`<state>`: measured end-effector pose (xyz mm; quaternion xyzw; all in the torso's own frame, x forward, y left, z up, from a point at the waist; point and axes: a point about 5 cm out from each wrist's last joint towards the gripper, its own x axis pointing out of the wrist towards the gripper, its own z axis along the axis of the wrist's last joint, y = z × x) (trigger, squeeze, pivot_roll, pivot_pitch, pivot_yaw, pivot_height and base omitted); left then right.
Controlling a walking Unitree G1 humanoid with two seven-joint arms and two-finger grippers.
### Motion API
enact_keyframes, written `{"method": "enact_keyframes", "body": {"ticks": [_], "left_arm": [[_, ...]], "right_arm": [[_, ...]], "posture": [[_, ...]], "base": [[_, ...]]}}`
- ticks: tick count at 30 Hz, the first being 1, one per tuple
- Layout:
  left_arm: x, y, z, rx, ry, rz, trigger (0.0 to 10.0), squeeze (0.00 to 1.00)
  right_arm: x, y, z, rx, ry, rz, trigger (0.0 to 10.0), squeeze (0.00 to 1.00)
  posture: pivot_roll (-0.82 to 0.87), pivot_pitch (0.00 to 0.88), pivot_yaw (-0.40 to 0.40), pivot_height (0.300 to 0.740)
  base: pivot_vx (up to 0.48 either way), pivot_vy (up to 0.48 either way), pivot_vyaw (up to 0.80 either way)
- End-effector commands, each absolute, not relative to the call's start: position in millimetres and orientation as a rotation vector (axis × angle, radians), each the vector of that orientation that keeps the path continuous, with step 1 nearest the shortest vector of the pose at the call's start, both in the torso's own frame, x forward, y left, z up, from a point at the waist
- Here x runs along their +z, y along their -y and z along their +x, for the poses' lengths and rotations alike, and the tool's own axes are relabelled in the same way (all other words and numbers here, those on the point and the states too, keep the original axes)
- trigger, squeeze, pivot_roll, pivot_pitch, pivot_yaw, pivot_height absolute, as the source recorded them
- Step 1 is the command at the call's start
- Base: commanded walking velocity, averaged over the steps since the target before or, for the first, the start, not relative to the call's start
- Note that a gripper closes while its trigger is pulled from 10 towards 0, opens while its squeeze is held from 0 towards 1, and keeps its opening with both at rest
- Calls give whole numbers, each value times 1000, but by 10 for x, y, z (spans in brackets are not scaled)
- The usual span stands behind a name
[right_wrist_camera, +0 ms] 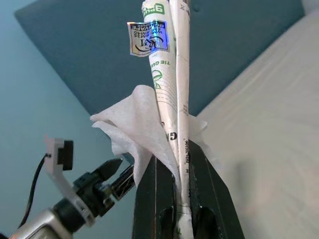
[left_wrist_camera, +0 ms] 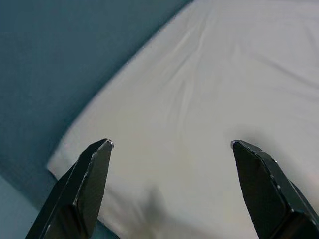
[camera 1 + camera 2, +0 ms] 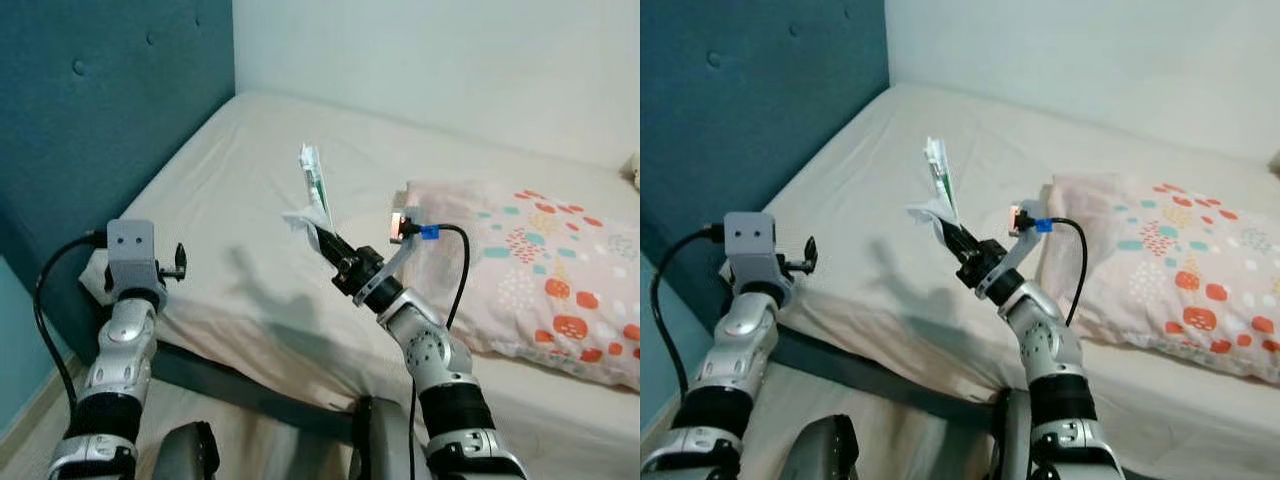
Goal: Clean up the room
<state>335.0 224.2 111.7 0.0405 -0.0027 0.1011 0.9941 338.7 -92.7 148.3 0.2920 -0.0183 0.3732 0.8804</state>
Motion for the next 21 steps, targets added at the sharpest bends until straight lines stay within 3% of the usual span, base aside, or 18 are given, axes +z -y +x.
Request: {"method": "enact_keyframes", "body": {"ticks": [1, 12, 21], "left_arm": [[1053, -2154, 3343, 164, -5, 77, 10000, 0], [690, -1948, 3195, 60, -96, 83, 10000, 0], [265, -1982, 2978, 39, -276, 167, 10000, 0]], "right_arm": [[1397, 970, 3377, 750, 0, 586, 0, 0], [846, 1290, 3241, 603, -181, 454, 0, 0], [353, 1527, 3062, 473, -382, 309, 0, 0]], "posture": [[40, 0, -98, 563], [15, 0, -84, 623], [15, 0, -79, 668]], "base": [[-480, 0, 0], [-31, 0, 0], [0, 0, 0]]}}
